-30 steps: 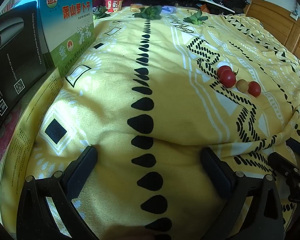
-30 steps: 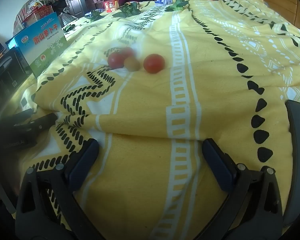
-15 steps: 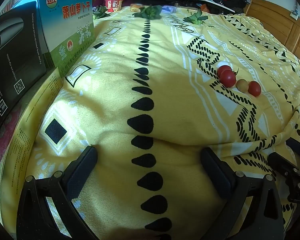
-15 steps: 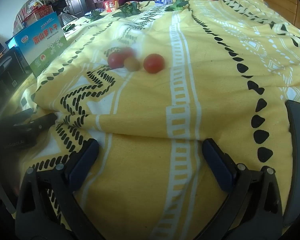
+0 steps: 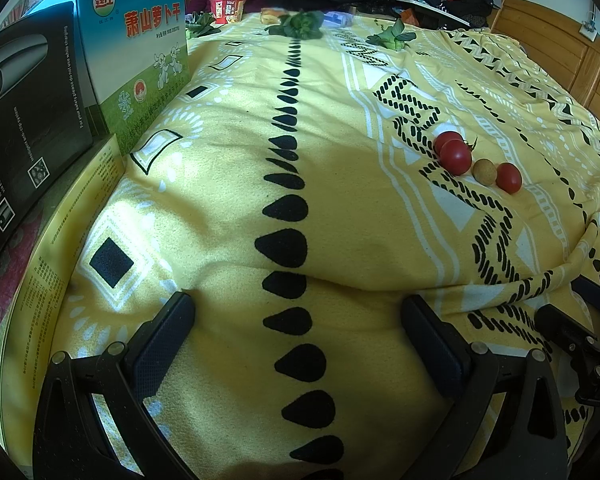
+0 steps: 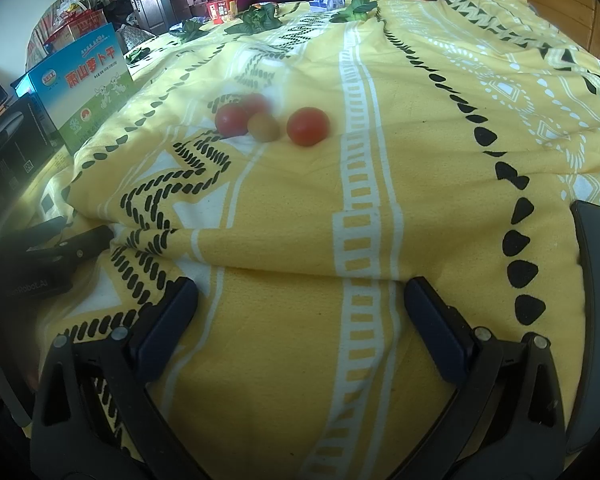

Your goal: Organize fruits

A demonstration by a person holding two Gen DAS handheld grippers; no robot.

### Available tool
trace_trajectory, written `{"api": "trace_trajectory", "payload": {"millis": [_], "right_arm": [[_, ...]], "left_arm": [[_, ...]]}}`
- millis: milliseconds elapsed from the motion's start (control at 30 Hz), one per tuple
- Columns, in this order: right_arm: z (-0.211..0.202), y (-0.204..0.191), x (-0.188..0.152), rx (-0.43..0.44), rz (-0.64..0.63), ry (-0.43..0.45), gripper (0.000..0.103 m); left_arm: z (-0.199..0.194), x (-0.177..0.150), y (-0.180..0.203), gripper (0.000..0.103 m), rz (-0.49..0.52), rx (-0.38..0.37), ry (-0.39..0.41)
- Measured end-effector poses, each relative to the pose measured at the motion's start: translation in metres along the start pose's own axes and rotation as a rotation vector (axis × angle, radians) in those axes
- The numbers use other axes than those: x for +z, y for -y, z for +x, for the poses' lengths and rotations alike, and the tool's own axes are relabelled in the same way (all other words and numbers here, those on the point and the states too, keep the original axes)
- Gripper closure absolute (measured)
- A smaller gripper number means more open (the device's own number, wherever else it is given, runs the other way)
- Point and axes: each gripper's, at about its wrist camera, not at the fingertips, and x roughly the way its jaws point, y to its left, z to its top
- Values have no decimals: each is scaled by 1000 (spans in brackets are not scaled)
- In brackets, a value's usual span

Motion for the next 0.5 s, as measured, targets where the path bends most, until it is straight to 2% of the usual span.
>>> {"api": "trace_trajectory", "payload": {"millis": [500], "right_arm": [[0, -2, 1, 0, 0, 1, 0]], "left_arm": [[0, 0, 0, 0, 0, 0, 0]]}}
